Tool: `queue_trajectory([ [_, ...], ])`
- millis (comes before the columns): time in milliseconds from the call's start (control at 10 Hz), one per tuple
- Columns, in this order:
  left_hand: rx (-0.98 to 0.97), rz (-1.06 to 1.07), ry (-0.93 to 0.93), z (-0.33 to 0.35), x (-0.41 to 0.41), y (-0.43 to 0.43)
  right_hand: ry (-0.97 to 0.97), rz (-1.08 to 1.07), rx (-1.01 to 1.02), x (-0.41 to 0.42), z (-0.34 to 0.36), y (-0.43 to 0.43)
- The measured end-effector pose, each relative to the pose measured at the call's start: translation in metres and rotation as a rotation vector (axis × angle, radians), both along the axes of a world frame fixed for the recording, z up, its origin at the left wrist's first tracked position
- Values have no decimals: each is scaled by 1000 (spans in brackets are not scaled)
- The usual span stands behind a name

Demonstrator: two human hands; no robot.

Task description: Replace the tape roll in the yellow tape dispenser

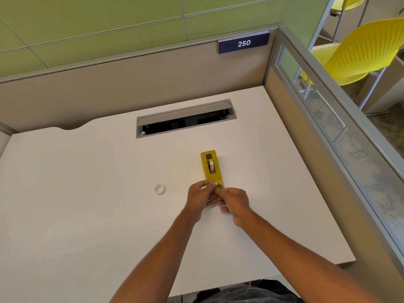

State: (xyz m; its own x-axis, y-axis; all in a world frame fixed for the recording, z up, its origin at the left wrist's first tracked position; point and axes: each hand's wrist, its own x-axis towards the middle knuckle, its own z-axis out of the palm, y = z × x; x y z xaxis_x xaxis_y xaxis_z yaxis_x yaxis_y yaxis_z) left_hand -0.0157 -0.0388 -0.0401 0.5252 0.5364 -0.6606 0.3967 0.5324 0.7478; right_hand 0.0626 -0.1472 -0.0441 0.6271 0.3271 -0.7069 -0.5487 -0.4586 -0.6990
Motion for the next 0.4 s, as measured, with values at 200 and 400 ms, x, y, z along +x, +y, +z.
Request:
queue_trajectory([
  [200,-44,-39,23,10,-9,3,33,44,-37,2,3,2],
  [400,90,35,53,6,-25,2,77,24,-83,3,4,-1],
])
